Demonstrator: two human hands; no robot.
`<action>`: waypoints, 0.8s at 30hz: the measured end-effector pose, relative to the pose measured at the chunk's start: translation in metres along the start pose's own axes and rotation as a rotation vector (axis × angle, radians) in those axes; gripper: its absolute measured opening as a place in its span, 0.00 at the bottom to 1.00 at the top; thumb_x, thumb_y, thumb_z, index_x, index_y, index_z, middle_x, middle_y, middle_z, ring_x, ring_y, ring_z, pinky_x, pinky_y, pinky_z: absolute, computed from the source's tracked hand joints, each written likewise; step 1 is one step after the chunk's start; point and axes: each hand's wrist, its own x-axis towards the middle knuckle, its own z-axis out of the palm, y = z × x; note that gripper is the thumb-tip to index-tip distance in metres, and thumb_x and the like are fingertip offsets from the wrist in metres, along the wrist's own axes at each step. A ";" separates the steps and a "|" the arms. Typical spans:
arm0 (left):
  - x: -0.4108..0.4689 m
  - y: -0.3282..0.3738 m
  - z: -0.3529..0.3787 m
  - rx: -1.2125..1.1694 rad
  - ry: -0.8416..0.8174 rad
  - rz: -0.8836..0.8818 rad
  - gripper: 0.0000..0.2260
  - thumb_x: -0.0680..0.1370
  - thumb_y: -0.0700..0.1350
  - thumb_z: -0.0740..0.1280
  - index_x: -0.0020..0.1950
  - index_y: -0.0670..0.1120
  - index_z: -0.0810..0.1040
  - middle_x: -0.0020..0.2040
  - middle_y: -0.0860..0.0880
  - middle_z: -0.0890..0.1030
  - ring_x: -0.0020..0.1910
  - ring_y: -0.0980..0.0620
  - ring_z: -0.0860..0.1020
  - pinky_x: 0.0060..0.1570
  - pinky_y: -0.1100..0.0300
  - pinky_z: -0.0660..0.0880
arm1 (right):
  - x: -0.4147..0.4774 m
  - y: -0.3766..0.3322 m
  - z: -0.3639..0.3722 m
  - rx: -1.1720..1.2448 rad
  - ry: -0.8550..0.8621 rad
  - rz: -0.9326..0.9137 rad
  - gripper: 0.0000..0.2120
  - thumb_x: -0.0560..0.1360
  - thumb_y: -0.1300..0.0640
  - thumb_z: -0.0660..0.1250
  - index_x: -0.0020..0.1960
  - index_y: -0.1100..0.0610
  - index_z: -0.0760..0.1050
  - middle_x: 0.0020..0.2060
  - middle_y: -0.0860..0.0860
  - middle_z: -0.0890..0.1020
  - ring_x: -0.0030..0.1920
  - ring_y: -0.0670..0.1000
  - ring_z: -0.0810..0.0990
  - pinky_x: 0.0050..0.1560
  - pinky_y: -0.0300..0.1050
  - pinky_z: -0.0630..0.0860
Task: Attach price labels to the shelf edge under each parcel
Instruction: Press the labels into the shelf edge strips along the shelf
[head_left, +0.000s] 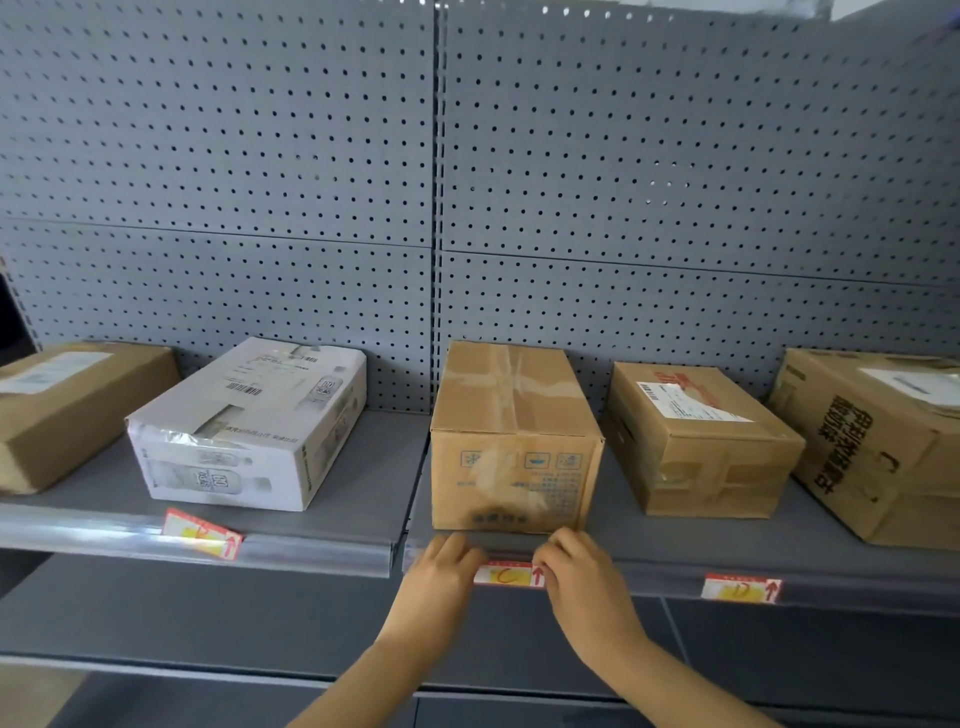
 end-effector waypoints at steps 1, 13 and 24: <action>-0.002 0.000 0.002 -0.006 0.009 0.007 0.21 0.56 0.30 0.76 0.42 0.48 0.77 0.40 0.49 0.78 0.36 0.48 0.76 0.28 0.58 0.73 | -0.001 -0.001 0.001 -0.011 -0.005 -0.011 0.14 0.61 0.67 0.76 0.40 0.52 0.80 0.39 0.46 0.78 0.39 0.49 0.77 0.33 0.43 0.77; -0.012 0.002 0.007 0.036 0.033 0.040 0.27 0.55 0.32 0.76 0.51 0.47 0.77 0.48 0.51 0.68 0.44 0.52 0.68 0.26 0.64 0.69 | -0.014 -0.005 0.018 -0.196 -0.029 -0.208 0.33 0.40 0.57 0.80 0.46 0.54 0.82 0.41 0.48 0.79 0.40 0.49 0.76 0.35 0.37 0.77; -0.053 -0.004 0.018 0.179 -0.027 0.070 0.41 0.53 0.38 0.75 0.65 0.47 0.68 0.59 0.45 0.68 0.53 0.48 0.69 0.42 0.63 0.78 | -0.037 -0.026 0.036 -0.299 0.118 -0.336 0.21 0.43 0.61 0.78 0.35 0.52 0.83 0.51 0.56 0.69 0.51 0.55 0.70 0.41 0.46 0.81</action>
